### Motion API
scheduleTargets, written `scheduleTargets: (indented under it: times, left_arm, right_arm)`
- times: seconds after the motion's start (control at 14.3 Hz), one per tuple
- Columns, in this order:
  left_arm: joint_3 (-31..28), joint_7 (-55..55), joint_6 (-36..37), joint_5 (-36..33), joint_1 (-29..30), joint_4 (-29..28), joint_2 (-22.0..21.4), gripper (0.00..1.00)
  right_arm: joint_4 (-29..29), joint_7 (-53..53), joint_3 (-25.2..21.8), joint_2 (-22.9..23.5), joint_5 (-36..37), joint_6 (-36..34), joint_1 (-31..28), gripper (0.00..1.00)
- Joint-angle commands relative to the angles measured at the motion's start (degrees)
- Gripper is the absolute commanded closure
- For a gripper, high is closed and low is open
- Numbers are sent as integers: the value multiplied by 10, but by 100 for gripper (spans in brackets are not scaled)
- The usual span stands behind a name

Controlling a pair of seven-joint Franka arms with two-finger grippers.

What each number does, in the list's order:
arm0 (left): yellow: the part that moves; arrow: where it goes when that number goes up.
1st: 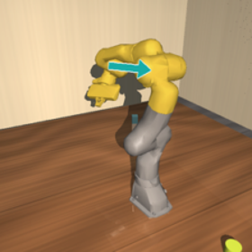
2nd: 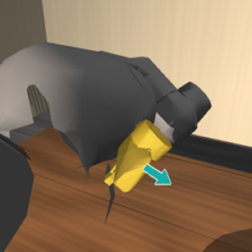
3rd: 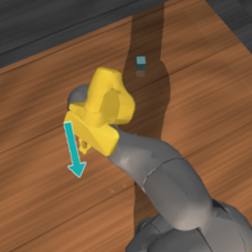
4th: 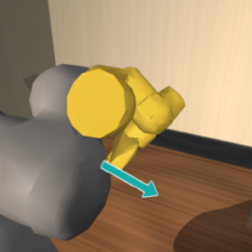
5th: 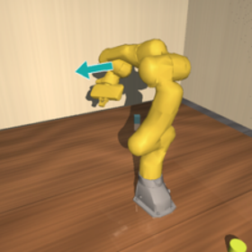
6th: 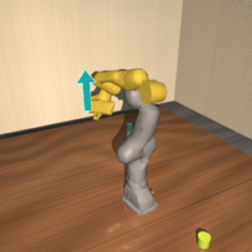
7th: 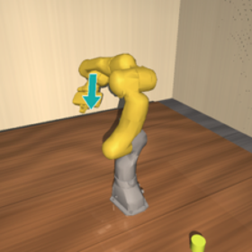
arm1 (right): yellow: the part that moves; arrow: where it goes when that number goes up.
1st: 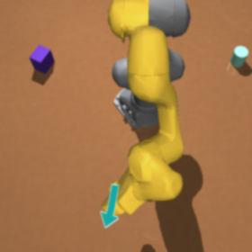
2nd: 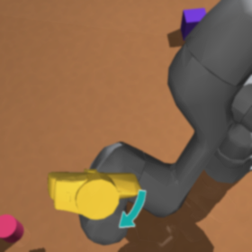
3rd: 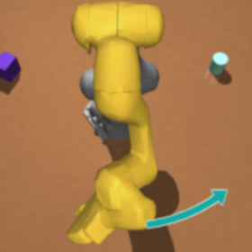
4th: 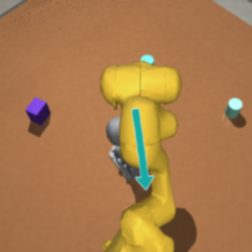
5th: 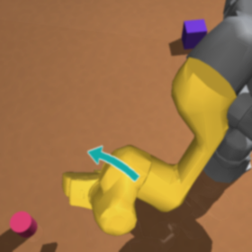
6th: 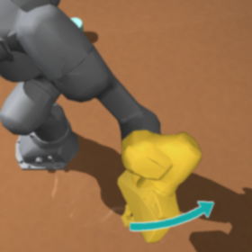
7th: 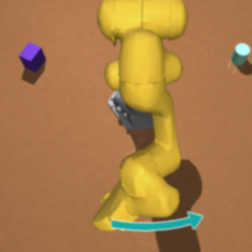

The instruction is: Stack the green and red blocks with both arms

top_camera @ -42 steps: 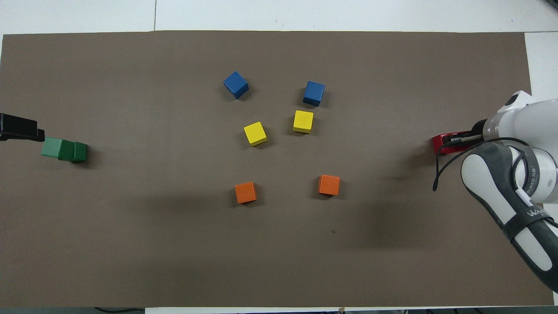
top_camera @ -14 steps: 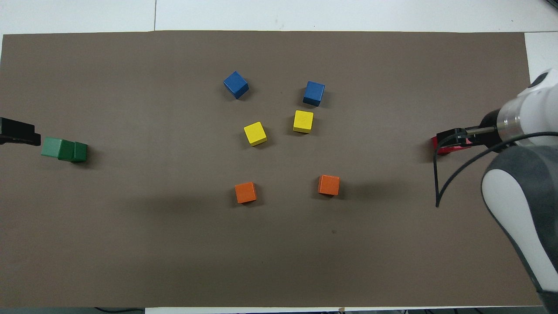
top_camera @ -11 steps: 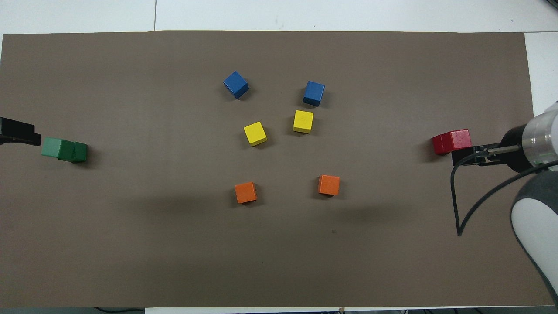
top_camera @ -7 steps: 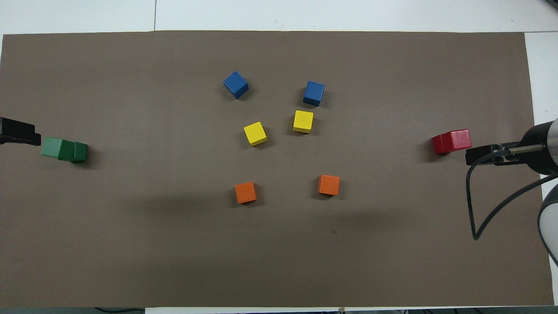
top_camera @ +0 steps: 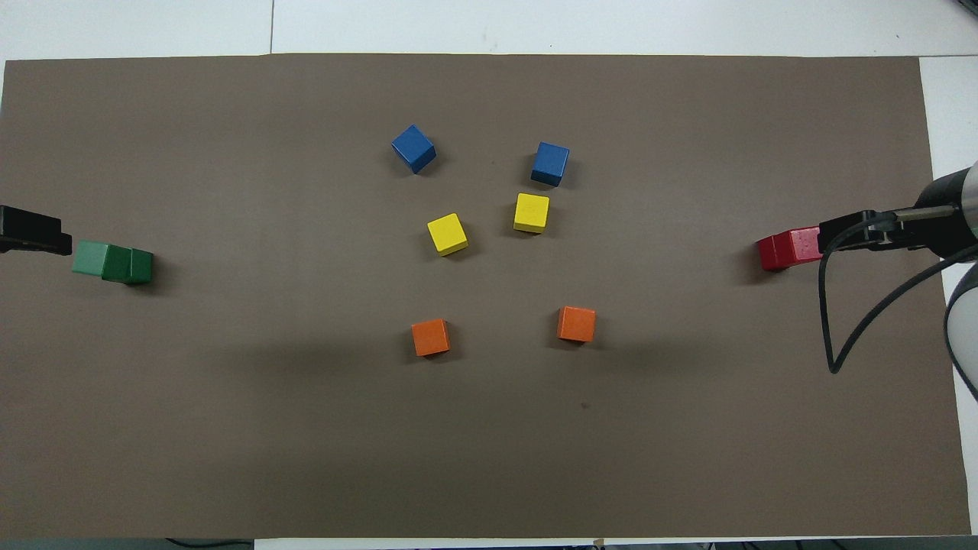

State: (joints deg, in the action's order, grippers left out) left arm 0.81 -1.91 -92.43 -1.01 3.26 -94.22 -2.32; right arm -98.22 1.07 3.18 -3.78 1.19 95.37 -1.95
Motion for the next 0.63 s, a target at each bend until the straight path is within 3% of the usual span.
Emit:
scheduleTargets:
  times: [0.0,0.56]
  left_arm:
    - [-5,-4,-6,-11,-10,-15,-15,0]
    - [-5,-4,-6,-11,-9,-15,-14,0]
  right_arm:
    - [43,4,3,25,1,-27,-7,1]
    - [43,11,2,26,-3,-32,-8,1]
